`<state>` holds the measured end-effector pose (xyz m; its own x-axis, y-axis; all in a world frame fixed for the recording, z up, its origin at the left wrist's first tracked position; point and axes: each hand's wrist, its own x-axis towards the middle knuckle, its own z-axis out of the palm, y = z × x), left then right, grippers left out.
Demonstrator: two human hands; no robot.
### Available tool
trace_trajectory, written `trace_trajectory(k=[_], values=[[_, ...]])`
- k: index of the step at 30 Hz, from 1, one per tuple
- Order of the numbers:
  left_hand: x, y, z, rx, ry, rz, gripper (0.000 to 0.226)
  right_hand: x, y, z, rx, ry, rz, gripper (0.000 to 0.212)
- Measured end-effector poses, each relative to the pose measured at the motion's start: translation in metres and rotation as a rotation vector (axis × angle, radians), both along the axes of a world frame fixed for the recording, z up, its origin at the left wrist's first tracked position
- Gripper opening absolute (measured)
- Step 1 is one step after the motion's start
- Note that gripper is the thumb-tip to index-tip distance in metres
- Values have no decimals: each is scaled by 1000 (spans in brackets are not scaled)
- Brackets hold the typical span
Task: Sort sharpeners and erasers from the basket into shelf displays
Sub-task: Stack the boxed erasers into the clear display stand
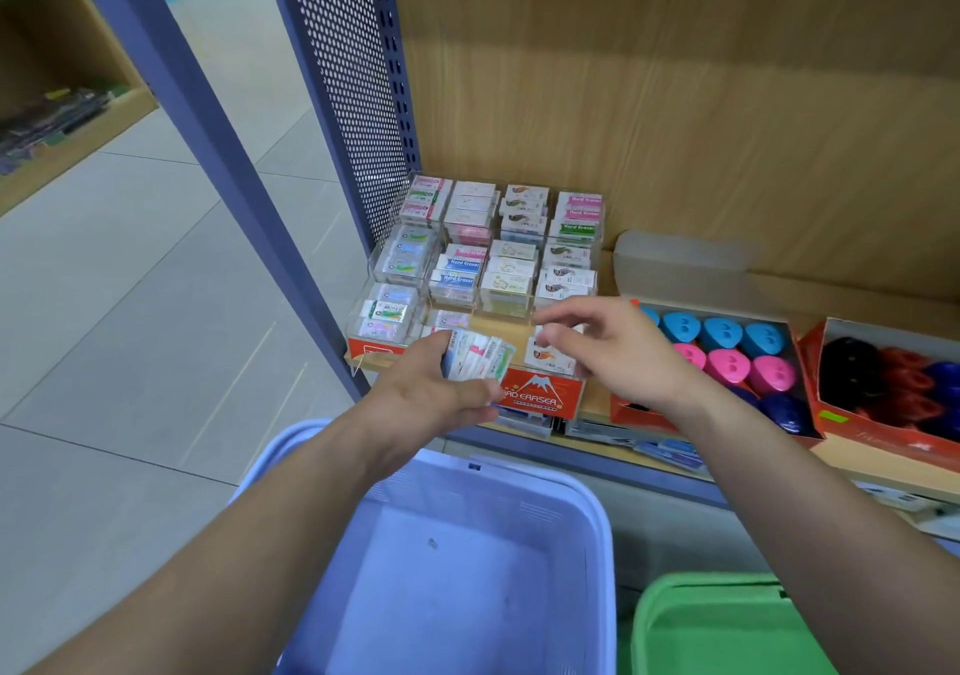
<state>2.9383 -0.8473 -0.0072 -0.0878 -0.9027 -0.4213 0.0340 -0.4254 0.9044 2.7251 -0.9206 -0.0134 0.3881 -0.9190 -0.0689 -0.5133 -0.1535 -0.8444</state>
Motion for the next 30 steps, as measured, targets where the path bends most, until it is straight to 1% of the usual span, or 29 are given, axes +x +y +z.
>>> trace_trajectory(k=[1, 2, 4, 6, 9, 13, 16, 19, 22, 25, 27, 30], values=[[-2, 0, 1, -9, 11, -8, 39, 5, 6, 6, 98, -118, 21, 21], [-4, 0, 1, -18, 20, -18, 38, 9, 11, 11, 151, -180, 51, 21], [-6, 0, 3, -31, 28, -37, 35, 16, 16, 14, 148, -204, 97, 20], [-8, 0, 4, -38, 29, -33, 35, 20, 16, 14, 162, -242, 67, 17], [-9, -1, 4, -54, 15, 17, 33, 19, 16, 14, 239, -313, 12, 12], [-7, -2, 3, -56, -41, 56, 28, 14, 18, 7, 341, -380, 7, 14], [1, 0, -1, -15, -114, 47, 22, 10, 18, -2, 318, -302, 3, 16], [16, 6, -5, 30, -170, 0, 22, 9, 16, -10, 298, -218, -39, 11], [34, 13, -7, 26, -282, -27, 22, 18, 10, -13, 260, -157, -90, 8], [53, 18, -9, 21, -372, 27, 25, 41, -2, -17, 189, -144, -134, 9], [65, 22, -11, 15, -413, 64, 24, 61, -15, -23, 113, -97, -132, 10], [80, 26, -13, -8, -412, 118, 21, 90, -35, -33, -4, -50, -116, 8]])
